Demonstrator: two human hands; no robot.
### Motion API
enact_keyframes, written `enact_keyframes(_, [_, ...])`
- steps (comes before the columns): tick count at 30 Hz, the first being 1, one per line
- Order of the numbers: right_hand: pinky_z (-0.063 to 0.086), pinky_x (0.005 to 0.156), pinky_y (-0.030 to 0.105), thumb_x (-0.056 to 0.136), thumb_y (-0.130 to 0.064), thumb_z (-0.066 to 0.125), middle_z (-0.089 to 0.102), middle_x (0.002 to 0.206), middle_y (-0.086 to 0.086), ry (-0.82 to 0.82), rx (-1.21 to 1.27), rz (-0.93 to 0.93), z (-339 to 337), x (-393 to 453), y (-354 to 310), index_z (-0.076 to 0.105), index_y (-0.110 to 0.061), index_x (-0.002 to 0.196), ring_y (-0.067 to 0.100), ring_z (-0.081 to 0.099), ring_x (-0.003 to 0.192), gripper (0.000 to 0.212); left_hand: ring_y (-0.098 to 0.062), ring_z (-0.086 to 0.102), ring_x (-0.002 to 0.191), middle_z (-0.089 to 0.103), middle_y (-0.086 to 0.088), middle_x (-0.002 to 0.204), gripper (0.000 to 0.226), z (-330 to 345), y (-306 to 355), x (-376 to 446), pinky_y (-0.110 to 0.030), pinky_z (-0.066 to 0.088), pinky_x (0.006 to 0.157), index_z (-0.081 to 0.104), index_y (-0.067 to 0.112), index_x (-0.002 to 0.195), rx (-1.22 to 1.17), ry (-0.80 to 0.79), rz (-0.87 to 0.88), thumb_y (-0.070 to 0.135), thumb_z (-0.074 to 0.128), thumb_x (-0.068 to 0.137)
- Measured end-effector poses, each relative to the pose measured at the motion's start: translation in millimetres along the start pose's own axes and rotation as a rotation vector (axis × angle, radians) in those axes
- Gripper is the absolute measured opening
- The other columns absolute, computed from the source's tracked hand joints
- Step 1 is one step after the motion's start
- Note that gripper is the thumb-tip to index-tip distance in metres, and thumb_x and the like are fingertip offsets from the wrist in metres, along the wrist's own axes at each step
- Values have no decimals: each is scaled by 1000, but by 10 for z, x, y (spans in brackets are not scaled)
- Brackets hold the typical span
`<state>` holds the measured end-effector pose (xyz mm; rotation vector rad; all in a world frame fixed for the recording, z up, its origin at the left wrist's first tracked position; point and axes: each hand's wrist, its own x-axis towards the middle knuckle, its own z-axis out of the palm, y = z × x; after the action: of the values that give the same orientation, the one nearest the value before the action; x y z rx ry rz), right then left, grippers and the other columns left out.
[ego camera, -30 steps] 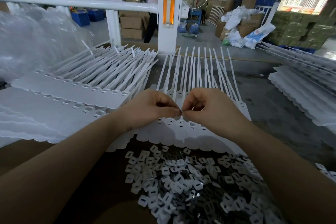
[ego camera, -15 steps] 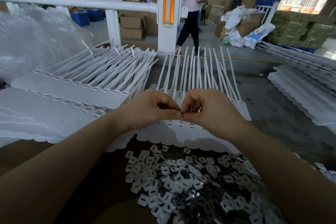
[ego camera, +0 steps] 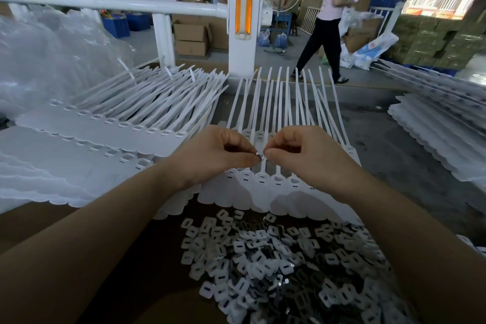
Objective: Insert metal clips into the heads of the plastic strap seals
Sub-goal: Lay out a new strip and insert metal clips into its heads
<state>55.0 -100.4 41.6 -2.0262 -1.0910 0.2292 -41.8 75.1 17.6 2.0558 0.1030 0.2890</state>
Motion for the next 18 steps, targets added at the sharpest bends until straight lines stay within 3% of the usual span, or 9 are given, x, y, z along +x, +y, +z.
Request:
enact_keyframes(8, [45, 54, 14, 89, -17, 64, 72, 76, 2, -92, 89, 78, 14, -3, -8, 70, -18, 80, 3, 57, 59, 12, -8, 69, 78, 76, 6, 84, 8, 2, 16, -10, -13, 51, 71, 79, 25, 85, -2, -21, 42, 19, 76, 81])
enact_keyframes(13, [39, 45, 12, 92, -20, 62, 70, 68, -3, -121, 187, 209, -4, 13, 20, 69, -18, 80, -2, 51, 51, 14, -7, 70, 89, 76, 8, 91, 13, -5, 21, -6, -12, 49, 79, 79, 22, 89, -5, -56, 15, 11, 73, 84])
enact_keyframes(18, [41, 52, 17, 88, -25, 66, 70, 68, -6, -117, 155, 209, 16, 16, 33, 70, -22, 77, -2, 53, 55, 12, -9, 68, 78, 75, 4, 82, 5, 18, 45, -15, -17, 52, 74, 77, 23, 85, -29, -30, 14, 26, 73, 84])
